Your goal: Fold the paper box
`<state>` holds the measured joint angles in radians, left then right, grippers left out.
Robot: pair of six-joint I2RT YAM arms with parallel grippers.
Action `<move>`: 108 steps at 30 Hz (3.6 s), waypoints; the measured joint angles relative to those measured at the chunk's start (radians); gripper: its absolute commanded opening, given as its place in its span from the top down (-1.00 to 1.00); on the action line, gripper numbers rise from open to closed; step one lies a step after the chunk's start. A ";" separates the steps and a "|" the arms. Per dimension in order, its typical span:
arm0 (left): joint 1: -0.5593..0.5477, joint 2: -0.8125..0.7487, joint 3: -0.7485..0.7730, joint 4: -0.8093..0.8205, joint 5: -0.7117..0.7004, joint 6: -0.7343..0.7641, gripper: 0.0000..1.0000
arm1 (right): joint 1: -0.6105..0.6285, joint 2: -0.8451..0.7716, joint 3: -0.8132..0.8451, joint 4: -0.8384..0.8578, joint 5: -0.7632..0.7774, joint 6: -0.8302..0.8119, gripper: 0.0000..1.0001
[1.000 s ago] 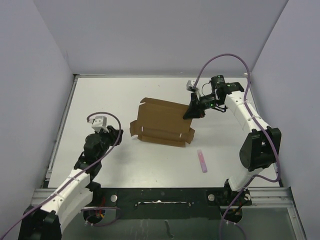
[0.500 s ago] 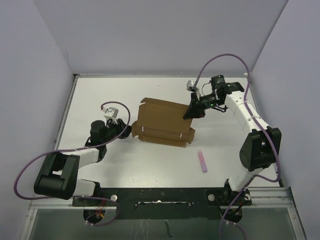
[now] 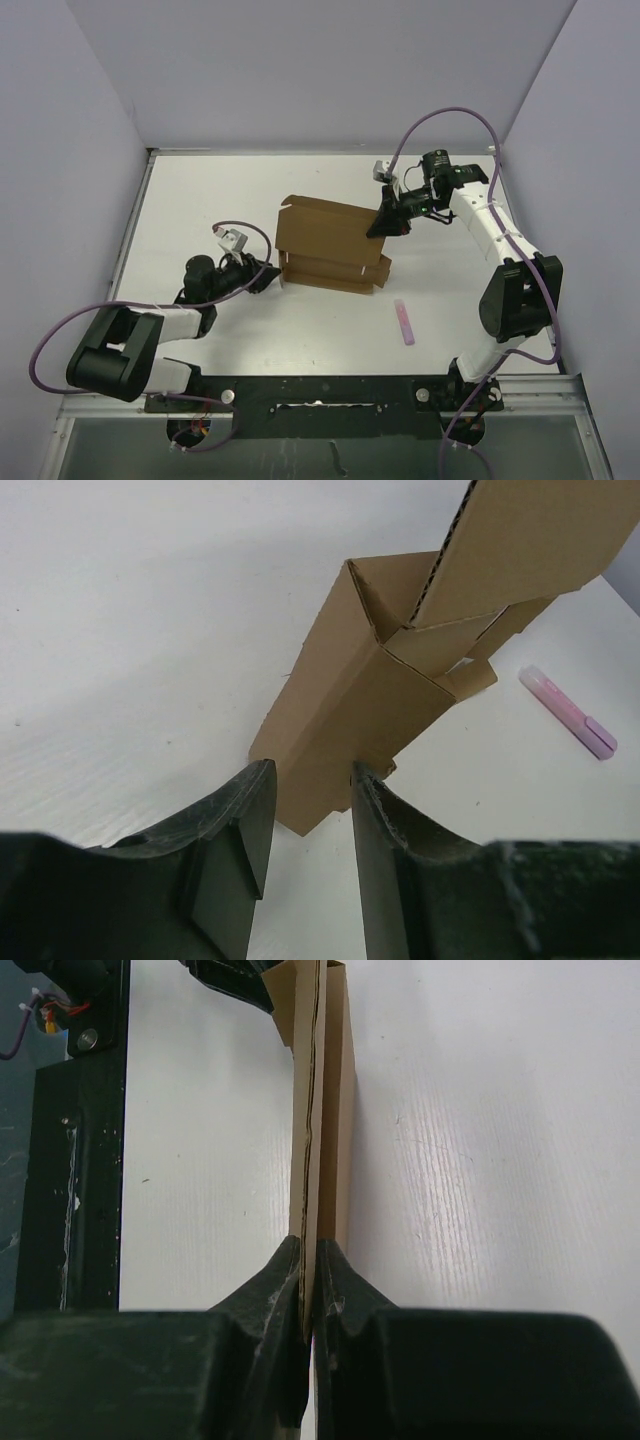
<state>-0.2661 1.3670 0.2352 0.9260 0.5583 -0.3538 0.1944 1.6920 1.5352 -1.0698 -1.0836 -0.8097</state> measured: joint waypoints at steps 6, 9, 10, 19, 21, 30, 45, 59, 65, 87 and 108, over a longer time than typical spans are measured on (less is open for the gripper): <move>-0.020 -0.012 -0.001 -0.010 -0.007 0.007 0.17 | -0.005 0.000 0.000 0.000 -0.002 0.000 1.00; -0.021 -0.048 -0.012 -0.019 -0.043 -0.001 0.04 | -0.011 0.000 0.000 0.000 -0.006 -0.001 1.00; -0.021 -0.076 -0.022 -0.024 -0.056 -0.002 0.03 | -0.015 0.000 0.000 -0.001 -0.009 -0.001 1.00; -0.021 -0.428 -0.051 -0.221 -0.239 -0.032 0.12 | -0.042 -0.002 0.000 -0.002 -0.027 -0.013 1.00; -0.019 -0.467 -0.051 -0.266 -0.298 -0.036 0.18 | -0.042 -0.002 0.000 -0.002 -0.027 -0.018 1.00; 0.027 -0.277 0.022 -0.307 -0.351 0.021 0.22 | -0.042 -0.002 0.000 -0.008 -0.028 -0.022 1.00; 0.001 0.099 0.063 0.133 0.013 0.156 0.11 | -0.035 -0.002 0.000 -0.013 -0.029 -0.030 1.00; -0.043 0.118 0.063 0.159 0.011 0.243 -0.13 | -0.028 -0.002 0.000 -0.029 -0.029 -0.046 1.00; -0.072 0.119 0.063 0.154 -0.058 0.279 -0.14 | -0.023 -0.002 0.000 -0.035 -0.029 -0.047 1.00; -0.108 0.182 0.076 0.169 -0.162 0.315 -0.50 | -0.023 -0.002 0.000 -0.047 -0.031 -0.054 1.00; -0.182 0.284 0.113 0.250 -0.277 0.309 -0.17 | -0.023 -0.002 0.000 -0.048 -0.032 -0.054 1.00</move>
<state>-0.4484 1.6508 0.3485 1.1759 0.2817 -0.0444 0.1719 1.6905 1.5349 -1.1175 -1.1156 -0.8639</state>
